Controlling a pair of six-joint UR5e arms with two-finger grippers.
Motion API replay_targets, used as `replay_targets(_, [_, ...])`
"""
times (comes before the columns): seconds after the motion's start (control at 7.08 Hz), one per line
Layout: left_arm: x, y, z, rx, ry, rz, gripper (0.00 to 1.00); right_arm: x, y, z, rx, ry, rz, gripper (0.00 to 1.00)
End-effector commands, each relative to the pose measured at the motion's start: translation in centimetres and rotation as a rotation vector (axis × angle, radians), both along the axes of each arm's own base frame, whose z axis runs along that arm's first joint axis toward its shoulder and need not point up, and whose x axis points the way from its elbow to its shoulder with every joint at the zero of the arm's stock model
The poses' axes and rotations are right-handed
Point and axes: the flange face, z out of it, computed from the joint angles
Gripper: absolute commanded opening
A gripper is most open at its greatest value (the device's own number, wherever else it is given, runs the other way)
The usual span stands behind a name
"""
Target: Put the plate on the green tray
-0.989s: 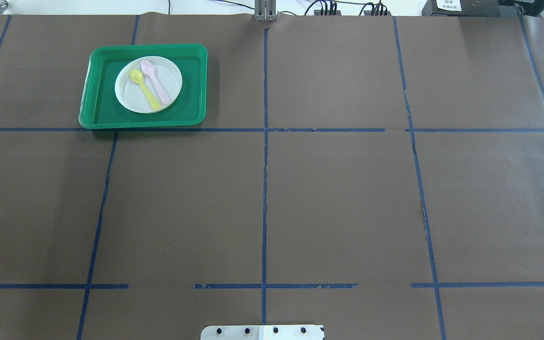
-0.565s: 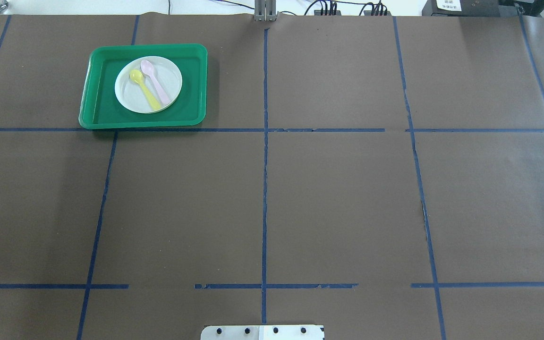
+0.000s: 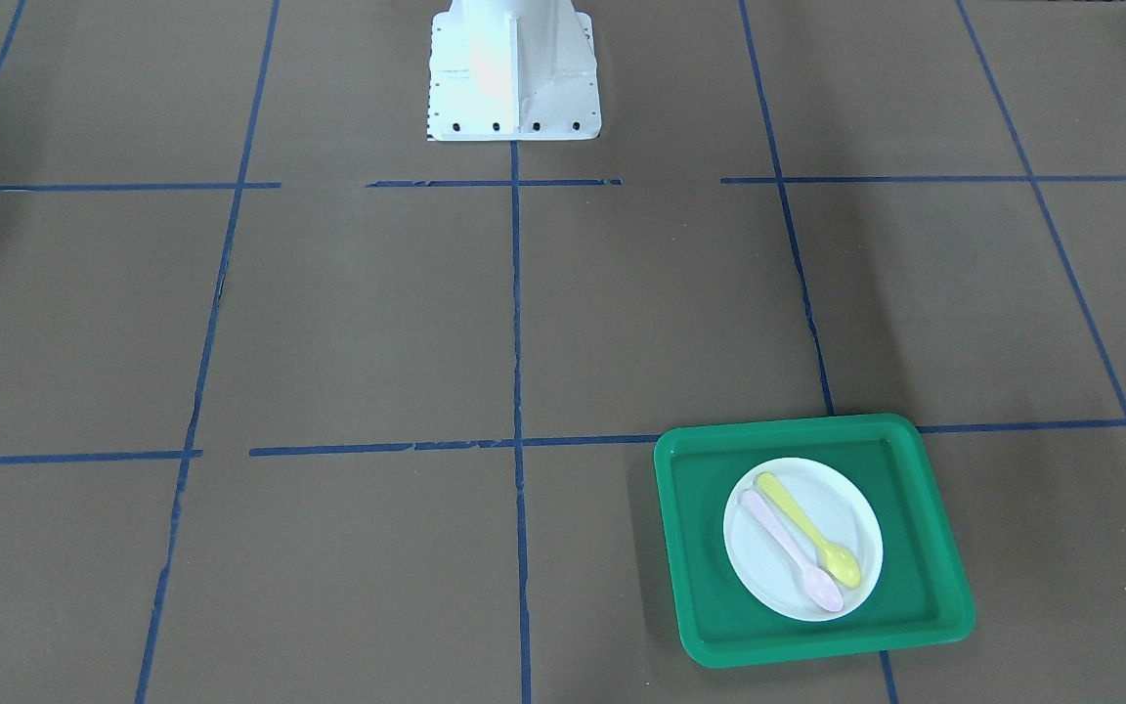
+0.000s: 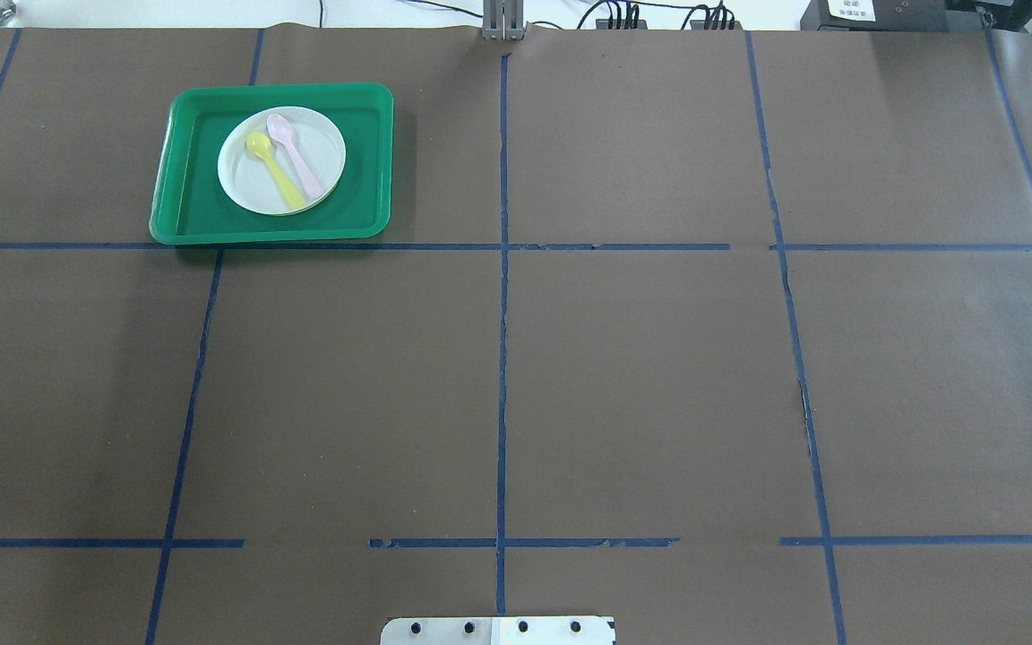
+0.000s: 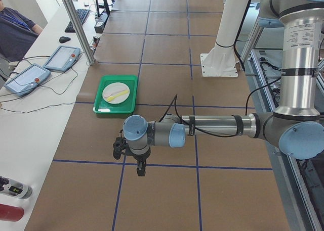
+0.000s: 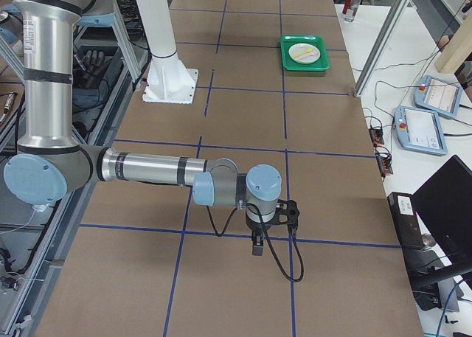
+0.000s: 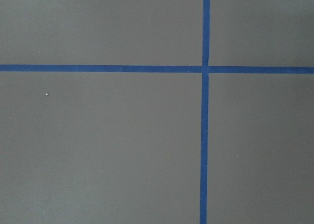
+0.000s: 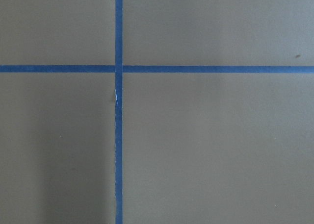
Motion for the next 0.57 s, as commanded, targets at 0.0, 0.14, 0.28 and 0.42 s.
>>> replay_targets(0.0, [0.00,-0.10,-0.20,0.004,-0.001,0.000,1.00,0.00,0.00,-0.02,0.000,0.000,0.000,1.00])
replay_targets(0.14, [0.01,-0.10,-0.27,0.004,0.001,0.000,1.00,0.00,0.09,0.12,-0.003,0.000,0.000,1.00])
replay_targets(0.28, [0.00,-0.11,-0.22,0.005,-0.001,0.000,1.00,0.00,0.01,0.05,-0.001,0.000,0.000,1.00])
replay_targets(0.42, [0.00,-0.13,-0.31,0.008,-0.001,0.000,1.00,0.00,0.01,0.05,0.000,0.000,-0.001,1.00])
